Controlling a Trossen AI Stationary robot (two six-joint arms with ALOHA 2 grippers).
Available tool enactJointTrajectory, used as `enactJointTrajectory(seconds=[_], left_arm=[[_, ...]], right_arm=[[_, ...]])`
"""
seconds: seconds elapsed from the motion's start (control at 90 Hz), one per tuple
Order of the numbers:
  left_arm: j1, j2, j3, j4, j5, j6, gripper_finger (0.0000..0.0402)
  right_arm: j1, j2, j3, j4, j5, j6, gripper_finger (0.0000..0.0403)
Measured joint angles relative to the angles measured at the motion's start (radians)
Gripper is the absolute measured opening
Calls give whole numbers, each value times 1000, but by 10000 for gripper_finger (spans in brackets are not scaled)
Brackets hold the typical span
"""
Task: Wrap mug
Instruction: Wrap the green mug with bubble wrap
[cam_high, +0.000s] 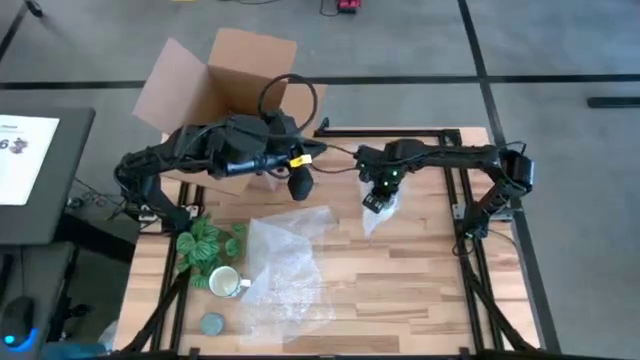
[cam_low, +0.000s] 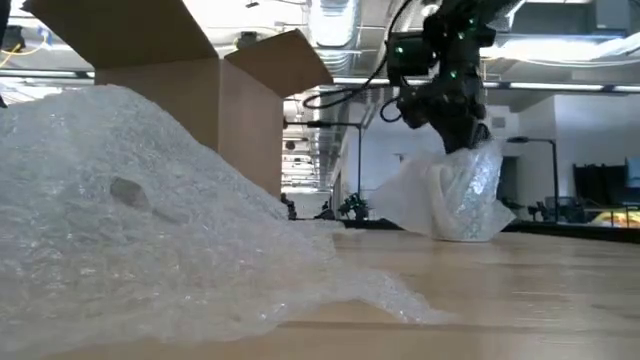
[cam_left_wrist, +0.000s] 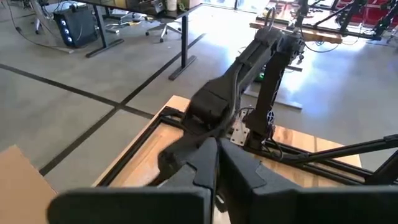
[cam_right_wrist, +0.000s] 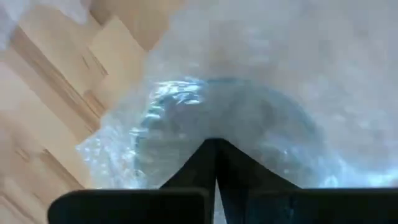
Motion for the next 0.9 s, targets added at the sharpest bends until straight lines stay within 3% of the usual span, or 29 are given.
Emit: enactJointTrajectory(seconds=[0.356, 0.733, 0.9], left_arm=[[0, 0, 0, -2, 0, 1, 0], [-21, 0, 0, -3, 0, 1, 0], [-45, 0, 0, -4, 0, 1, 0]], right_arm=[[8, -4, 159, -197, -15, 16, 0], [26, -2, -159, 116, 23, 75, 0], [27, -4, -205, 190, 26, 77, 0]])
